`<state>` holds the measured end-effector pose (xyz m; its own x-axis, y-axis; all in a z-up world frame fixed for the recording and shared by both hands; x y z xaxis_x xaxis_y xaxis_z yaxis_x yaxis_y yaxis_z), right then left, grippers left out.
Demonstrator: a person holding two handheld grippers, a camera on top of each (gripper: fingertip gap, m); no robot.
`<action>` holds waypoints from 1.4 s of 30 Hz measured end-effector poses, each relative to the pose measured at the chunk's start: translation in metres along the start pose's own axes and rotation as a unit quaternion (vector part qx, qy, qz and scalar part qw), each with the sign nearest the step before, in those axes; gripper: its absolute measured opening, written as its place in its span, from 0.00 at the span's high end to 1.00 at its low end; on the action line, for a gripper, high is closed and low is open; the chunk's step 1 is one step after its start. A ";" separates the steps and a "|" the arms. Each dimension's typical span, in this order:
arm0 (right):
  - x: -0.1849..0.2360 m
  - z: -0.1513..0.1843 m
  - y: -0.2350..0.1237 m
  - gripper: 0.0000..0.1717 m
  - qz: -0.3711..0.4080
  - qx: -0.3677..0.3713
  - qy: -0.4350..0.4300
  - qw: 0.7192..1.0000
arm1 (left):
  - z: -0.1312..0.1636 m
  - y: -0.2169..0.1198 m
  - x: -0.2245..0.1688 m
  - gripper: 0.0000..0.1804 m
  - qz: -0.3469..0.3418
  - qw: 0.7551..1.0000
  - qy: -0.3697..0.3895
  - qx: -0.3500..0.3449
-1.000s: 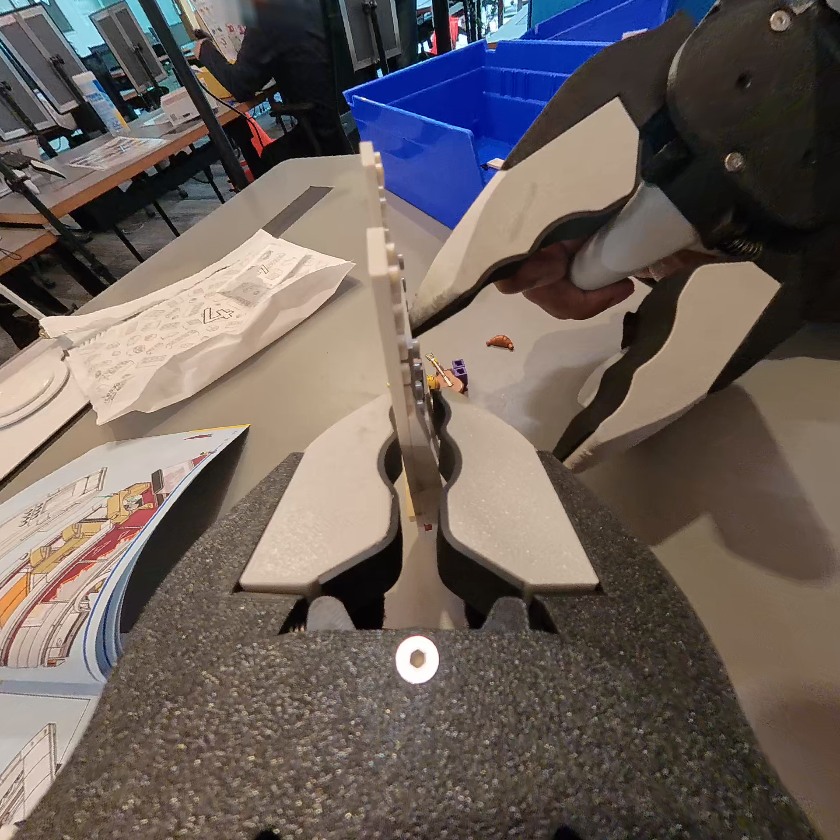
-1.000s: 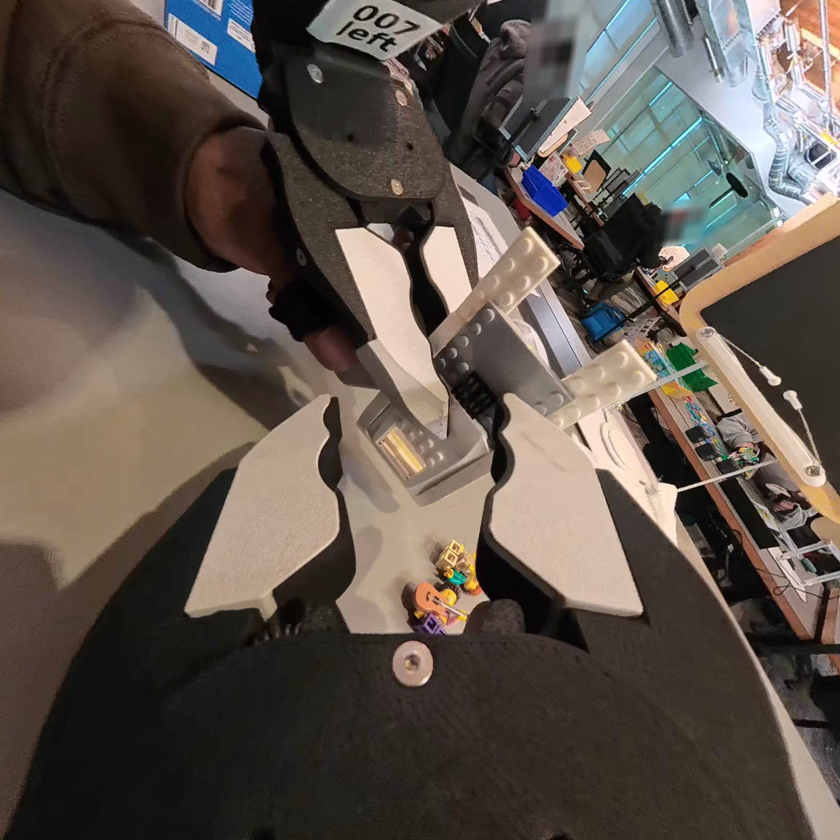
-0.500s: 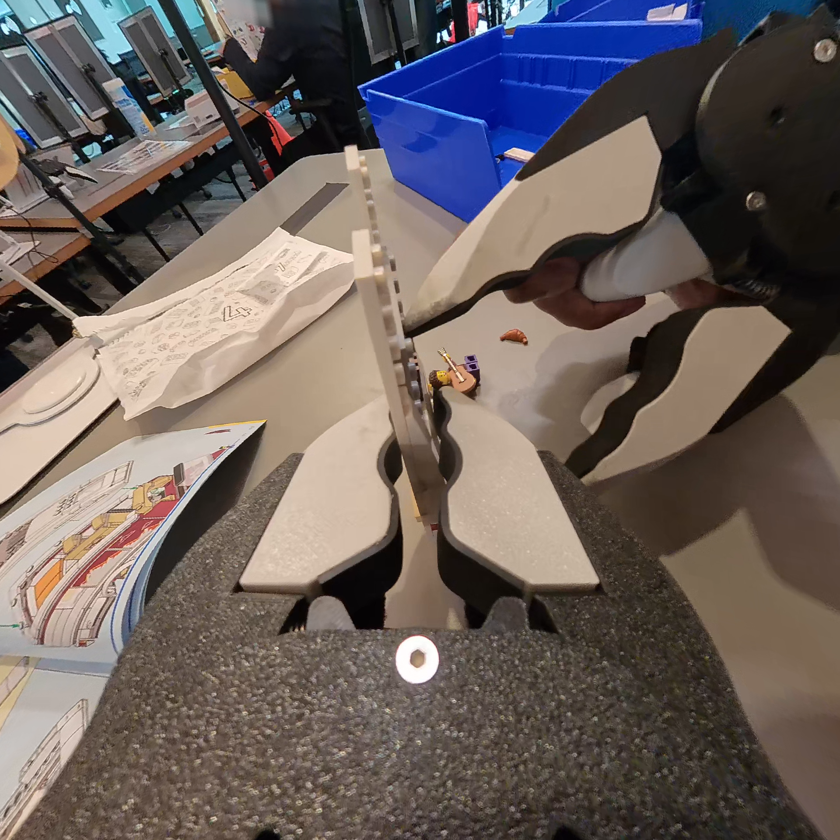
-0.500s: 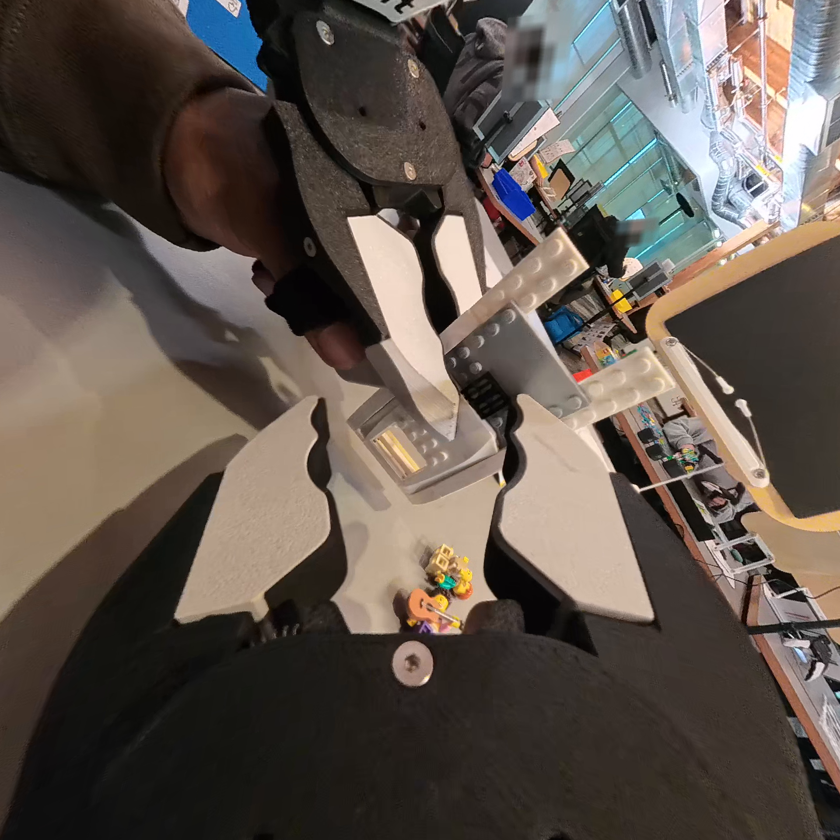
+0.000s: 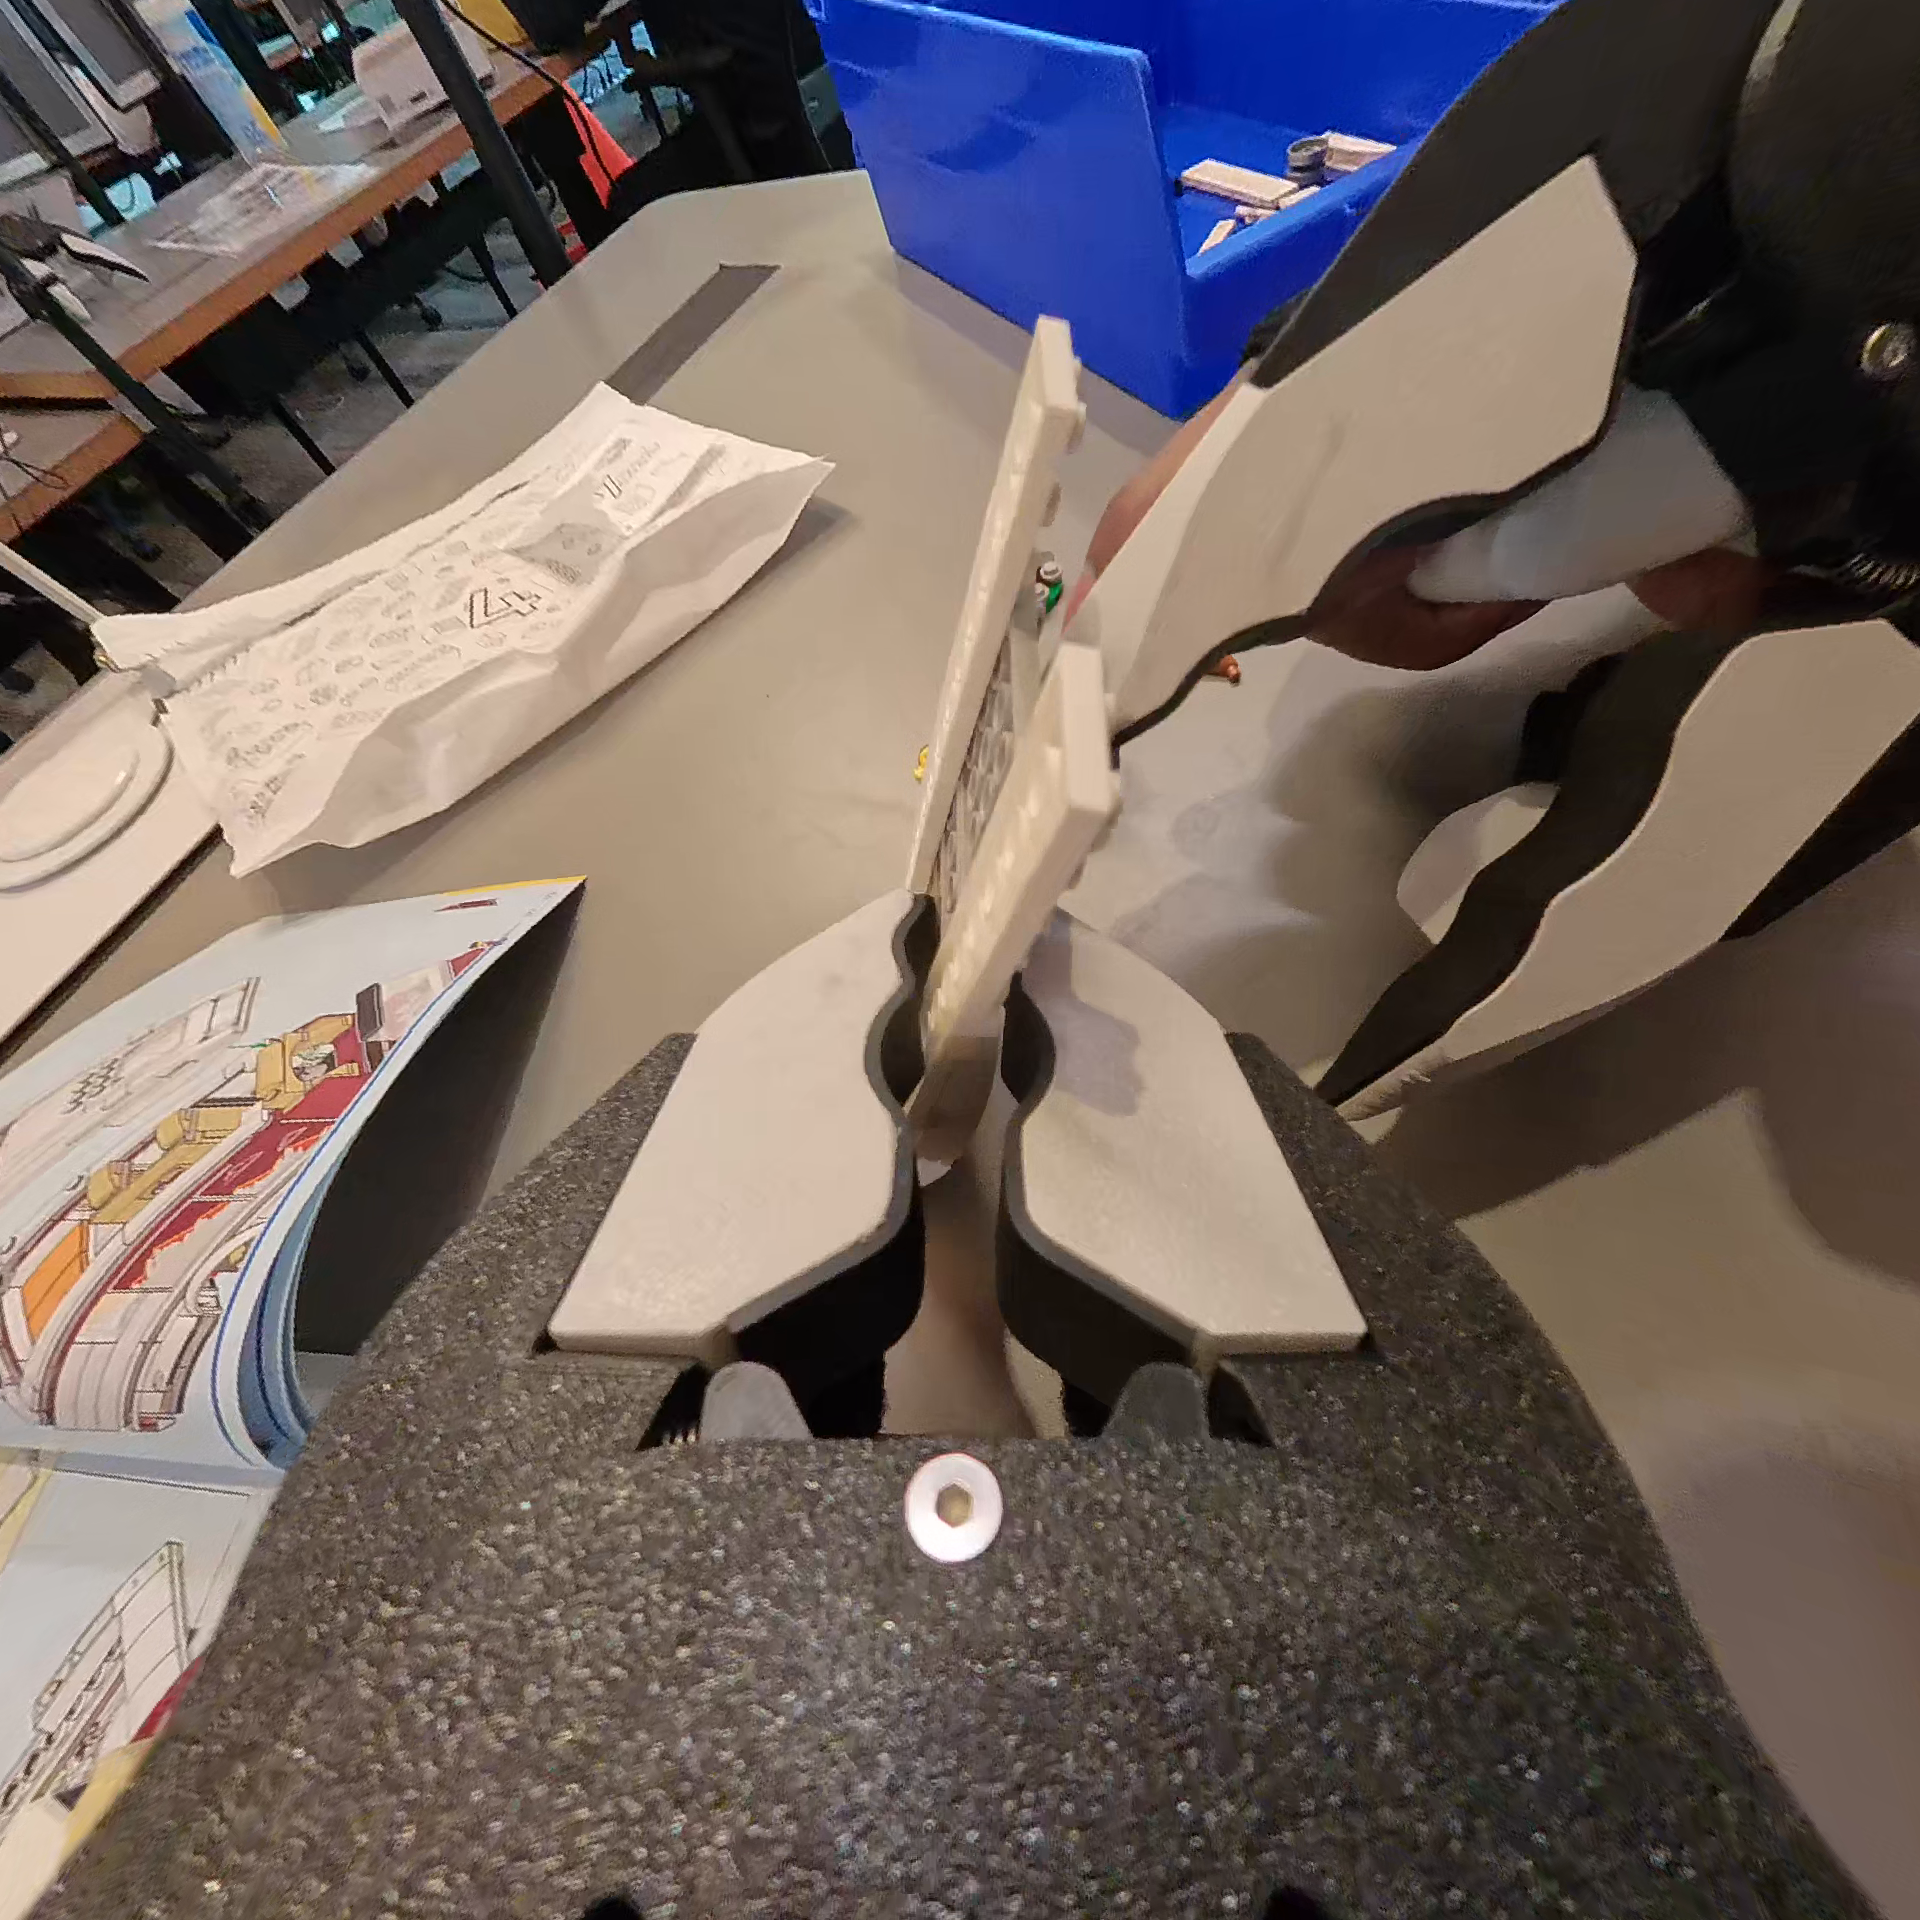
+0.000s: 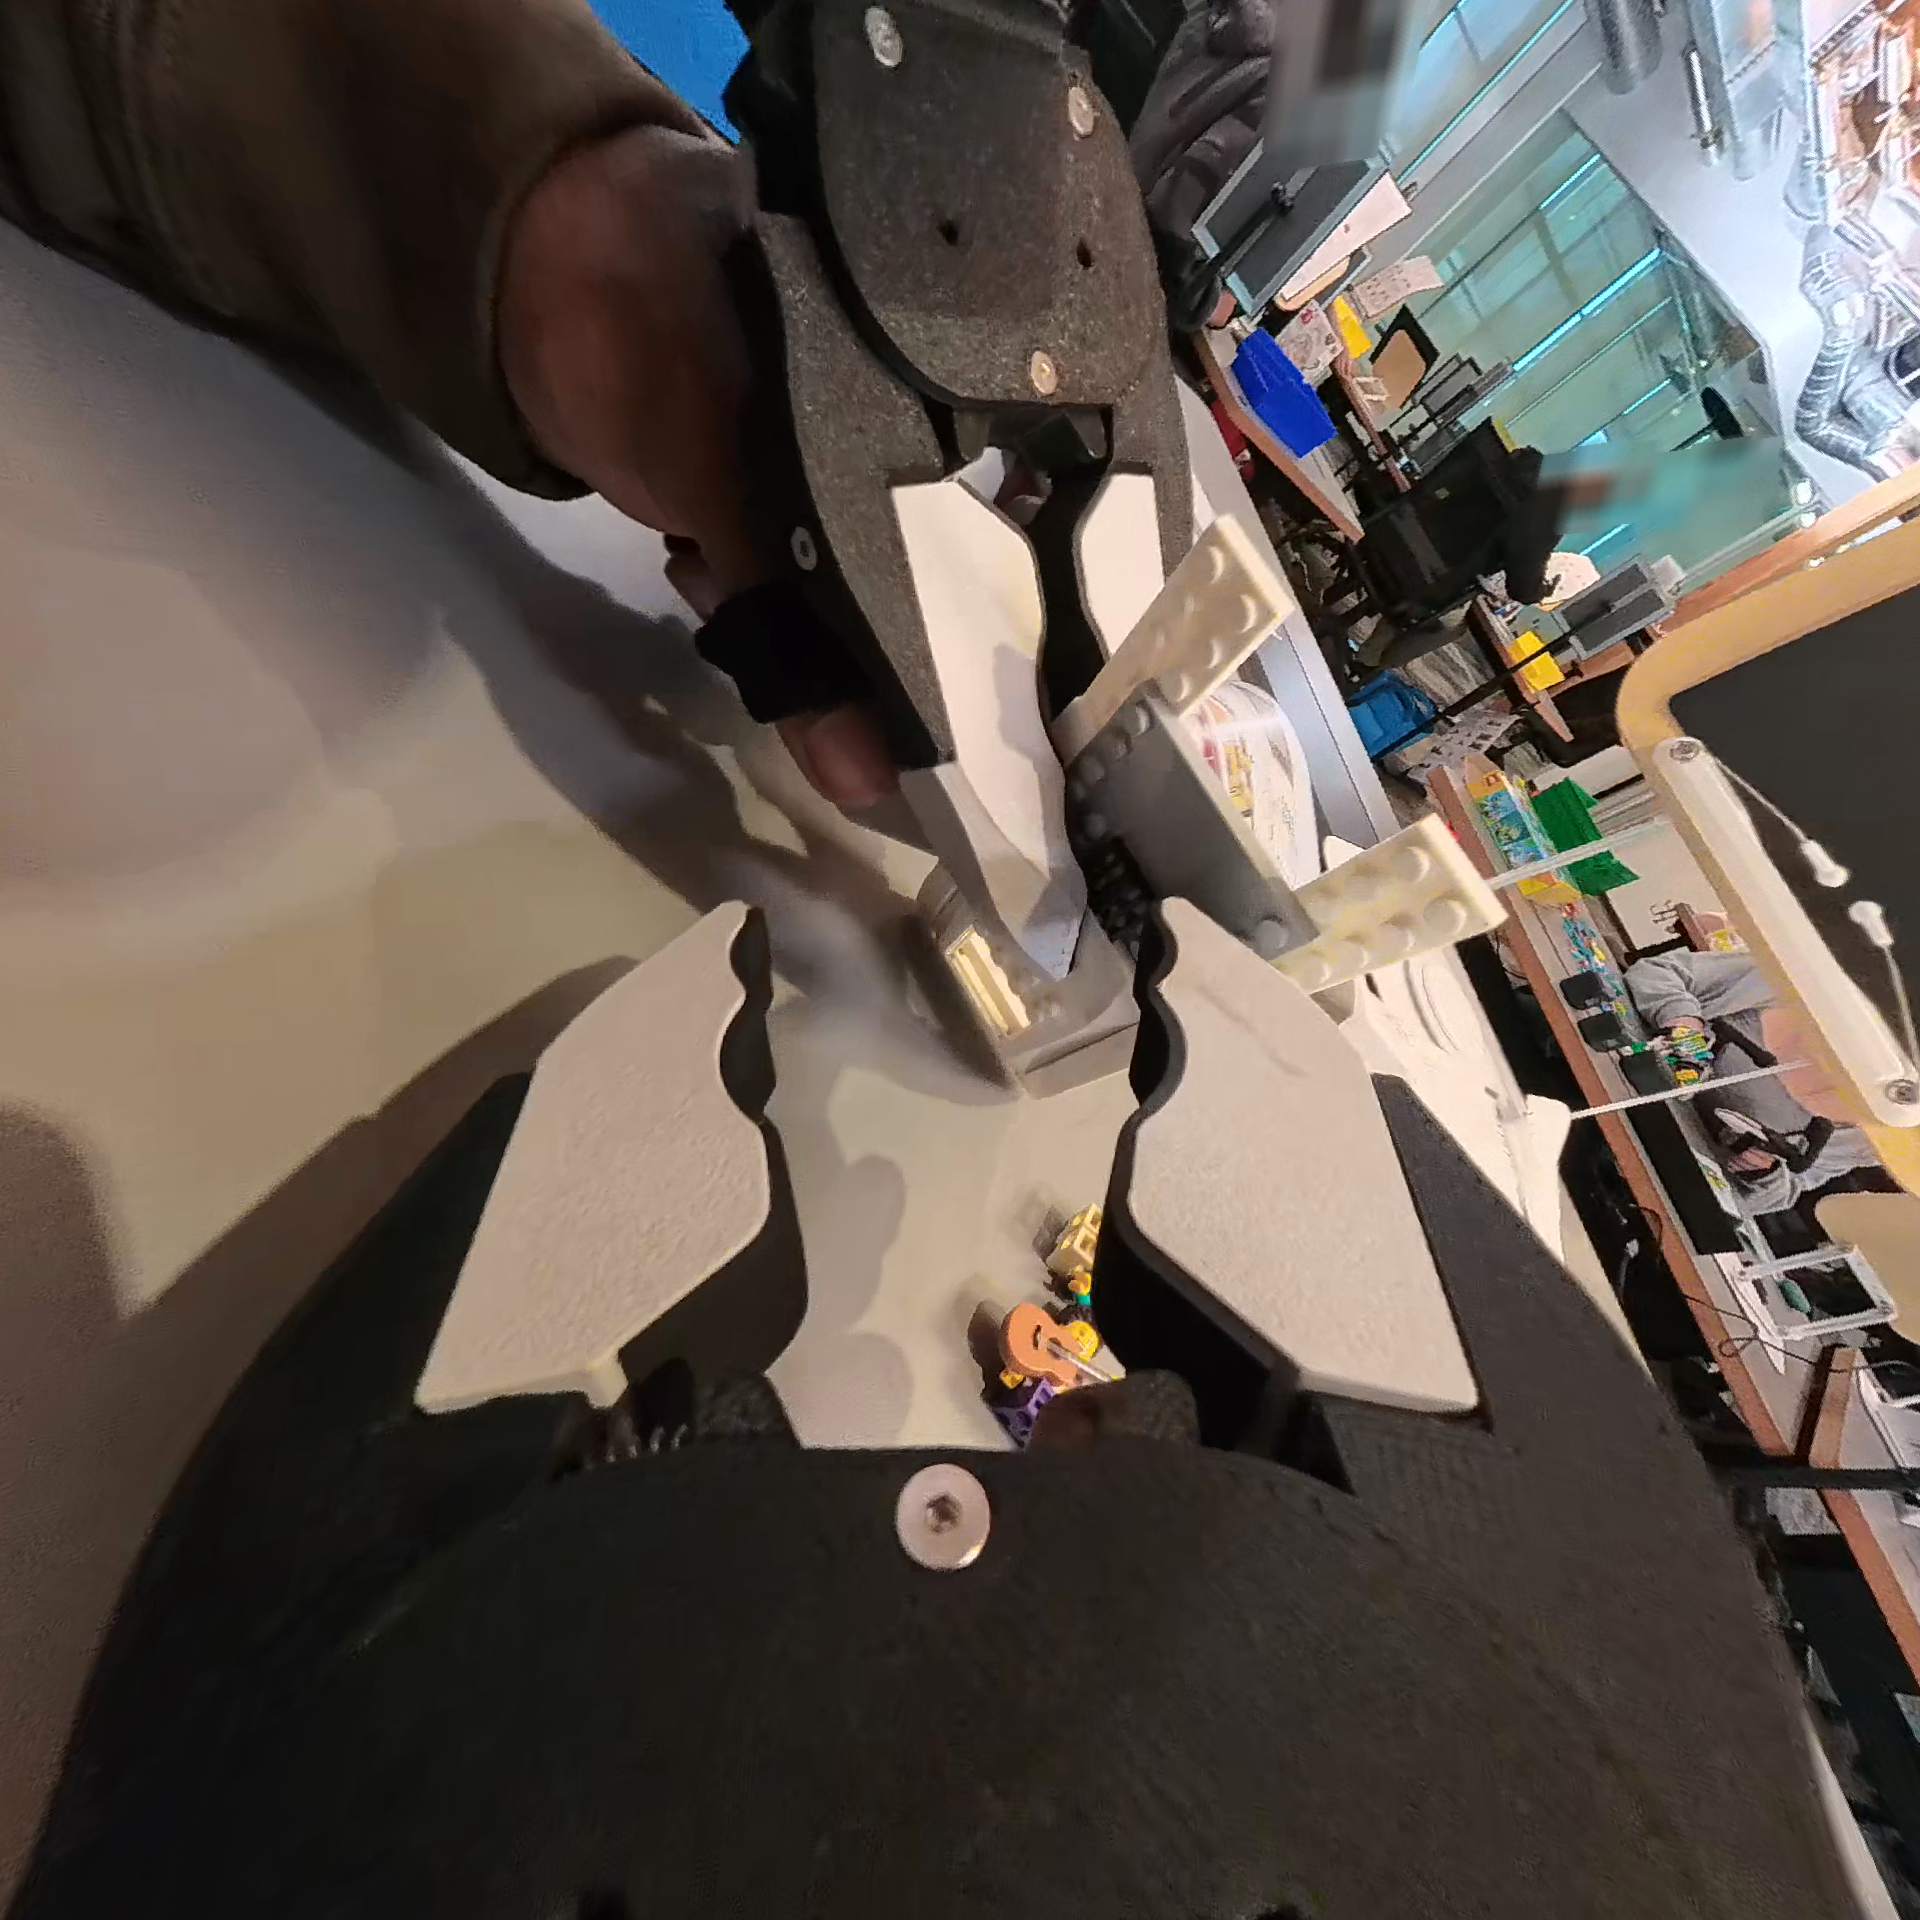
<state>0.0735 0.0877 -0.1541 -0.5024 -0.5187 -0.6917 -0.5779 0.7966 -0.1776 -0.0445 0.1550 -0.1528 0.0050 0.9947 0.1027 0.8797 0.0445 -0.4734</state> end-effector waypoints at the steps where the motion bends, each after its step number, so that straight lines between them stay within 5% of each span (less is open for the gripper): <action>1: 0.005 0.000 -0.001 0.77 -0.036 0.000 -0.009 0.999 | -0.001 -0.001 0.001 0.94 0.001 1.000 -0.006 -0.012; 5: 0.029 -0.004 0.003 0.71 -0.062 0.006 -0.068 0.996 | -0.005 -0.007 0.004 0.94 -0.002 0.999 -0.021 -0.026; 16: -0.018 0.004 0.002 0.67 0.067 0.024 0.049 0.996 | 0.003 -0.012 0.021 0.94 0.067 0.979 -0.165 -0.103; 22: -0.027 0.015 0.006 0.67 0.066 0.061 0.098 0.991 | 0.004 -0.017 0.029 0.94 0.118 0.951 -0.232 -0.165; 34: -0.041 0.020 -0.001 0.76 -0.002 0.042 0.180 0.983 | -0.003 -0.020 0.025 0.94 0.168 0.939 -0.220 -0.203; 42: -0.042 0.022 -0.007 0.78 -0.030 0.028 0.191 0.981 | -0.007 -0.025 0.025 0.94 0.240 0.901 -0.231 -0.279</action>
<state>0.1125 0.1110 -0.1387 -0.6796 -0.6350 -0.3673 -0.5832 0.7714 -0.2546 -0.0626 0.1778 -0.1325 0.3635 0.8248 -0.4332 0.9316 -0.3264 0.1601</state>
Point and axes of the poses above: each gripper's, where its closed fingertips meet, y out along the fingers, z out of its underside, x = y × z across the jaws, the point moved 9 cm from there along -y, back along the fingers, and after that the axes turned 14 degrees about z, right-handed, at the moved point
